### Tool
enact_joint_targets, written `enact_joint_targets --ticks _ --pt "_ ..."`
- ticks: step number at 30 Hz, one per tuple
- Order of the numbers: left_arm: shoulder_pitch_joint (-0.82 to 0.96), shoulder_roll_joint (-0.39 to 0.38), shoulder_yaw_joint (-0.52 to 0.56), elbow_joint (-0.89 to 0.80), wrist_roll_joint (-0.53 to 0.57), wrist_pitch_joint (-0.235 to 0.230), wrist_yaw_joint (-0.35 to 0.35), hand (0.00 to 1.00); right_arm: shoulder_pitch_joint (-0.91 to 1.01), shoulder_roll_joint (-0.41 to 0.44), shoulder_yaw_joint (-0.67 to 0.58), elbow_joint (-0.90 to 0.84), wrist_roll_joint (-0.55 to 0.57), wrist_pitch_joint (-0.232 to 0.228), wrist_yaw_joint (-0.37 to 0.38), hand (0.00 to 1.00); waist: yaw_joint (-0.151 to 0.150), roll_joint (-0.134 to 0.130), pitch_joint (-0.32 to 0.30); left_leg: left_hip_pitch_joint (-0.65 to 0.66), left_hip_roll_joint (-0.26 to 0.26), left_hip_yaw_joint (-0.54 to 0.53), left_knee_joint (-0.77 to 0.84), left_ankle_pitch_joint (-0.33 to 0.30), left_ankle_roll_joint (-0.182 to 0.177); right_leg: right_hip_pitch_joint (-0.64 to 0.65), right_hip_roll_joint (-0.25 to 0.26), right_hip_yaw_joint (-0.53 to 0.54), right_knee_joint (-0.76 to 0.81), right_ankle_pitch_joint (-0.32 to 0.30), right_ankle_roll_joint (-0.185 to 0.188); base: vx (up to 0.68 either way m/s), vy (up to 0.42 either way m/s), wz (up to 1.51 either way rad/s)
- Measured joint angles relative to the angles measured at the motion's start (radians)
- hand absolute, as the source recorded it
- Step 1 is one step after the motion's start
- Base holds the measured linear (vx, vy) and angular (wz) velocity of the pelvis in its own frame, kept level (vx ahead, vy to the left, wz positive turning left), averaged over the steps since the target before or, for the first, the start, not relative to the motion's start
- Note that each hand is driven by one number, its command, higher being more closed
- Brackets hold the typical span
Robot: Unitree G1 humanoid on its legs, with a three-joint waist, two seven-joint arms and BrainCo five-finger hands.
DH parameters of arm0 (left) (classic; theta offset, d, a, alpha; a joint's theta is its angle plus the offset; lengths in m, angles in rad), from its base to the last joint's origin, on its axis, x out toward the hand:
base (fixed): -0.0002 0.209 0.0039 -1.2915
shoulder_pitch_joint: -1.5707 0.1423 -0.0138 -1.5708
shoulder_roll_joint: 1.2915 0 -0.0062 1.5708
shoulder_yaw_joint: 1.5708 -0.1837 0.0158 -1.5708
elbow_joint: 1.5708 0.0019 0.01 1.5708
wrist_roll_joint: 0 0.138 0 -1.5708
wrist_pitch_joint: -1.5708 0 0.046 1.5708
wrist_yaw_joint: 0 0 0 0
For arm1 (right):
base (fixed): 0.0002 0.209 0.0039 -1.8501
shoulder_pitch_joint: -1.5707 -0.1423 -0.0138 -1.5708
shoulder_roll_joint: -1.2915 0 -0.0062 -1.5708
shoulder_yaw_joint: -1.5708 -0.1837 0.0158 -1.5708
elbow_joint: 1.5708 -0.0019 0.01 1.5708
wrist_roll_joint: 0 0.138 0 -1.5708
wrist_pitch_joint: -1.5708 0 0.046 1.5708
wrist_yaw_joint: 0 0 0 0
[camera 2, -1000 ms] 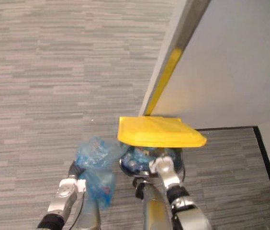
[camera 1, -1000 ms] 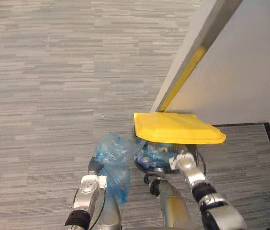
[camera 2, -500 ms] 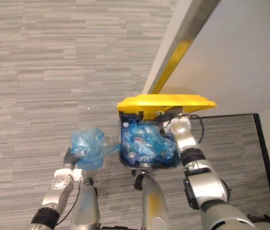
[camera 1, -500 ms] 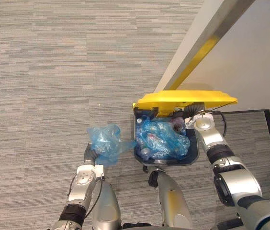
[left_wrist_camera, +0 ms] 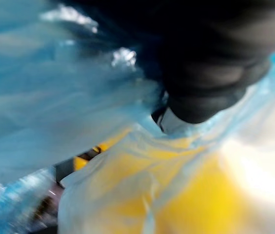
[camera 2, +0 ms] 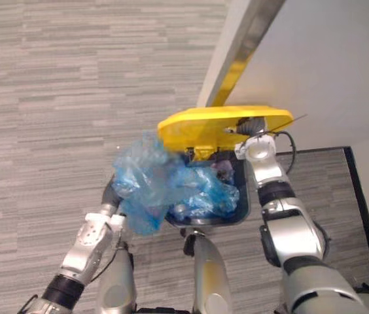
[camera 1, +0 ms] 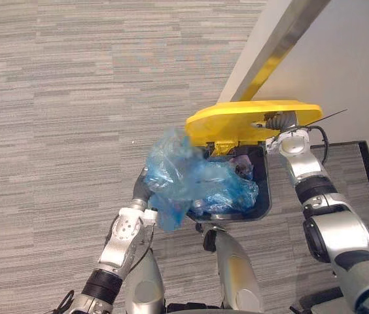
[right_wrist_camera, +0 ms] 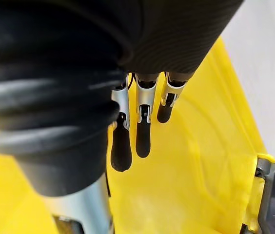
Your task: Gather rubbish on tea table into small bin, then transfer packed bag to large trash can.
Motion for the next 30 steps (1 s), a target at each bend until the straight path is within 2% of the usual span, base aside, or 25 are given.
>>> enact_joint_targets --ticks 4,8,15,21,24,27,30 --pt "-0.034 -0.003 -0.068 -0.067 -0.005 -0.011 -0.004 1.00 -0.014 0.000 0.026 0.000 0.018 0.000 0.005 0.00 -0.001 0.000 0.000 0.000 0.000 0.015 0.005 0.000 0.001 0.005 0.008 0.014 -0.032 0.022 0.003 -0.03 0.006 -0.11" --pt "-0.124 -0.044 -0.178 -0.078 -0.013 -0.016 -0.005 1.00 -0.041 0.000 0.081 0.000 0.020 0.004 0.022 0.00 -0.011 0.002 0.000 0.002 -0.001 0.025 0.013 -0.006 0.012 0.031 0.016 0.022 -0.091 0.061 0.009 -0.06 0.013 -0.09" --pt "-0.204 -0.109 -0.279 -0.094 0.000 -0.024 0.004 1.00 -0.059 0.004 0.112 0.000 0.019 0.008 0.039 0.00 -0.015 0.008 -0.003 0.007 0.002 0.049 0.013 -0.006 0.012 0.039 0.031 0.042 -0.137 0.095 -0.009 -0.04 -0.009 -0.10" --pt "-0.271 -0.136 -0.271 0.097 0.059 -0.019 0.028 1.00 -0.075 0.004 0.113 -0.027 0.015 0.008 0.037 0.00 -0.019 0.011 -0.005 -0.038 0.017 0.050 0.044 -0.013 0.002 0.009 0.042 0.041 -0.144 0.108 -0.013 -0.02 -0.017 -0.04" --pt "-0.282 -0.127 -0.216 0.237 0.111 0.017 0.053 1.00 -0.084 0.003 0.128 -0.054 0.012 0.008 0.035 0.00 -0.023 0.012 -0.004 -0.067 0.031 0.049 0.062 -0.015 0.001 -0.002 0.056 0.040 -0.172 0.129 -0.020 -0.03 -0.034 -0.08" --pt "-0.307 -0.111 -0.196 0.313 0.141 0.029 0.067 1.00 -0.086 0.000 0.132 -0.058 0.011 0.008 0.033 0.00 -0.024 0.012 -0.004 -0.083 0.036 0.044 0.067 -0.015 0.001 -0.013 0.059 0.036 -0.171 0.131 -0.023 -0.03 -0.052 0.03" --pt "-0.393 -0.094 -0.182 0.383 0.168 0.043 0.075 1.00 -0.101 -0.019 0.132 -0.096 0.010 0.006 0.023 0.00 -0.025 0.011 -0.002 -0.160 0.037 0.020 0.099 -0.016 0.000 -0.067 0.058 0.027 -0.169 0.142 -0.012 -0.06 -0.068 0.08"
